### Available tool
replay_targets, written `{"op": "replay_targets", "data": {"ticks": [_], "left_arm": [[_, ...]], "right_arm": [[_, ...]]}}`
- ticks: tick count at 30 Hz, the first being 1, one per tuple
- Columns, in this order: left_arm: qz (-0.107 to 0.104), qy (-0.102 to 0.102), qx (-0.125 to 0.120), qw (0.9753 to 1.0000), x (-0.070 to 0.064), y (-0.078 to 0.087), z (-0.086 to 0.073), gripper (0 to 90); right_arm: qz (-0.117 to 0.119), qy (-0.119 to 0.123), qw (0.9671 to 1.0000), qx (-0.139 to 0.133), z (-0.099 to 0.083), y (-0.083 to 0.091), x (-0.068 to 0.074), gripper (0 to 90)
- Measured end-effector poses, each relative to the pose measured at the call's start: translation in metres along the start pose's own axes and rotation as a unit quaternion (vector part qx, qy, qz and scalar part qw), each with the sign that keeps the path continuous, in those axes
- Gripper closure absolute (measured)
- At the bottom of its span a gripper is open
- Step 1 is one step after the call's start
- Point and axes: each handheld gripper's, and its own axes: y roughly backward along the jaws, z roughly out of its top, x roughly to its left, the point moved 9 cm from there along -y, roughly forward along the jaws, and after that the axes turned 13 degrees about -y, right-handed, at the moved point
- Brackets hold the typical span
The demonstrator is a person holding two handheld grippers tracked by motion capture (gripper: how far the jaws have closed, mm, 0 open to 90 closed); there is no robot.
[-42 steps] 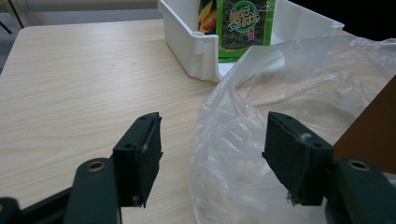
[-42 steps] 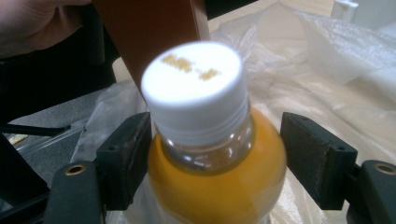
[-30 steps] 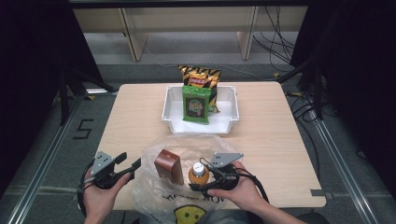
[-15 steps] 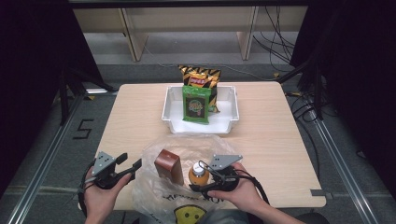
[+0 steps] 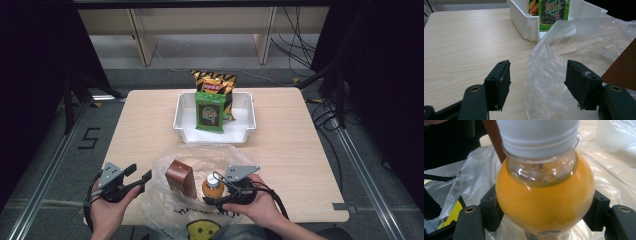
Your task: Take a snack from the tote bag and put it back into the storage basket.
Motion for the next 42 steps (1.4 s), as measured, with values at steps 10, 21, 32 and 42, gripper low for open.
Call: {"op": "replay_targets", "data": {"ticks": [10, 21, 32, 42], "left_arm": [[-0.001, 0.000, 0.001, 1.0000, 0.000, -0.001, -0.001, 36.3], [0.000, -0.001, 0.000, 1.0000, 0.001, 0.000, -0.001, 36.3], [0.001, 0.001, 0.000, 1.0000, 0.002, 0.000, -0.001, 36.3], [0.003, -0.002, -0.002, 1.0000, 0.003, 0.002, 0.001, 36.3]], "right_arm": [[-0.003, 0.003, 1.0000, -0.005, 0.005, 0.005, -0.004, 31.7], [-0.002, -0.002, 0.9997, -0.023, 0.017, 0.014, -0.002, 31.7], [0.000, 0.000, 0.9994, -0.035, 0.028, 0.021, 0.000, 31.7], [0.002, 0.006, 0.9988, -0.048, 0.037, 0.027, 0.000, 31.8]]}}
